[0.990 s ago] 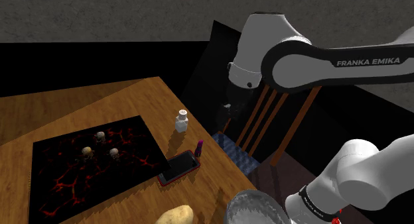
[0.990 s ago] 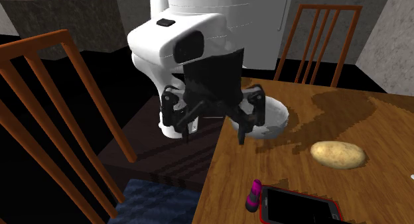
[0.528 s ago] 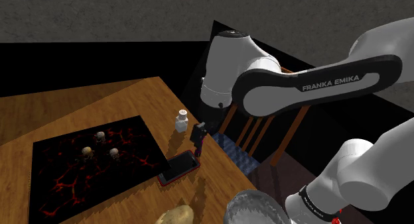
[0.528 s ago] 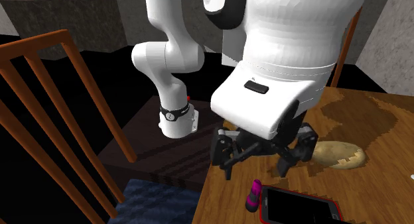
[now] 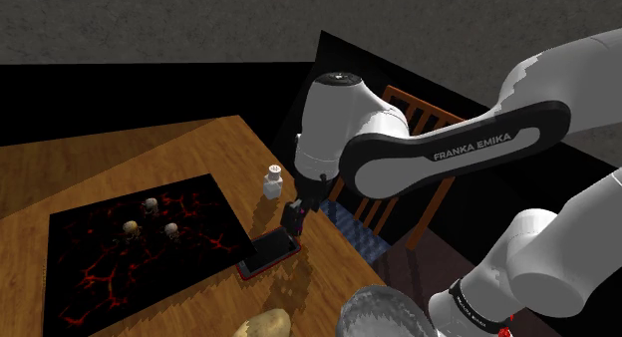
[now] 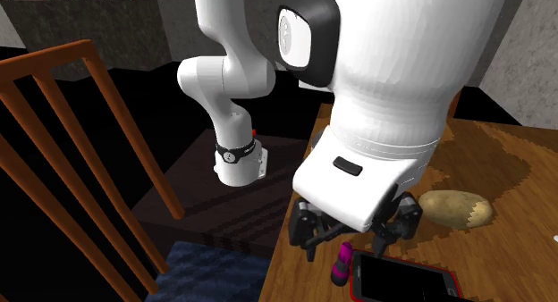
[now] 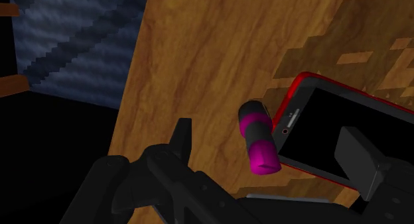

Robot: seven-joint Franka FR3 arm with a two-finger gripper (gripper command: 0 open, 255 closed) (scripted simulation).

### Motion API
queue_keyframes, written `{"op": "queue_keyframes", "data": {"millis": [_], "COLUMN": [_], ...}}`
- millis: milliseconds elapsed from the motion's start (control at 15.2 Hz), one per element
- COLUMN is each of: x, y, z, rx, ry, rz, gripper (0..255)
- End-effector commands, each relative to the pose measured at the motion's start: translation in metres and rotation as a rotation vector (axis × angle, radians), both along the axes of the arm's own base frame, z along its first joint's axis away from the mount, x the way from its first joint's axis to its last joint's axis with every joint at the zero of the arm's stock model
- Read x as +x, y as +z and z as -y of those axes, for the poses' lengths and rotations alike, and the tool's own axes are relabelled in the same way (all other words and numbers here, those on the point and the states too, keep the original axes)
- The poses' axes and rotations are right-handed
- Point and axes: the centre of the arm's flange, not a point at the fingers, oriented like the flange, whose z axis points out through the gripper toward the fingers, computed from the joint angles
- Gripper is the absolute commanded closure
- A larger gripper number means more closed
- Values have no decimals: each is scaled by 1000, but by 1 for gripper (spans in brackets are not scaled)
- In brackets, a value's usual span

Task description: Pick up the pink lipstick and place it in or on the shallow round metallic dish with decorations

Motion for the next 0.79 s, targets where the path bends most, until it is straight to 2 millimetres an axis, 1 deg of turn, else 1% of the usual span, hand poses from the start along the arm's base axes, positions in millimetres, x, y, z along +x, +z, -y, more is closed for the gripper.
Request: {"op": "queue_keyframes", "data": {"millis": [0, 396, 462, 726], "x": [1, 1, 1, 1], "y": [-5, -5, -5, -5], "z": [0, 0, 0, 0], "rx": [0, 0, 0, 0], "ry": [0, 0, 0, 0], "rz": [1, 1, 1, 1], "gripper": [0, 0, 255, 255]}}
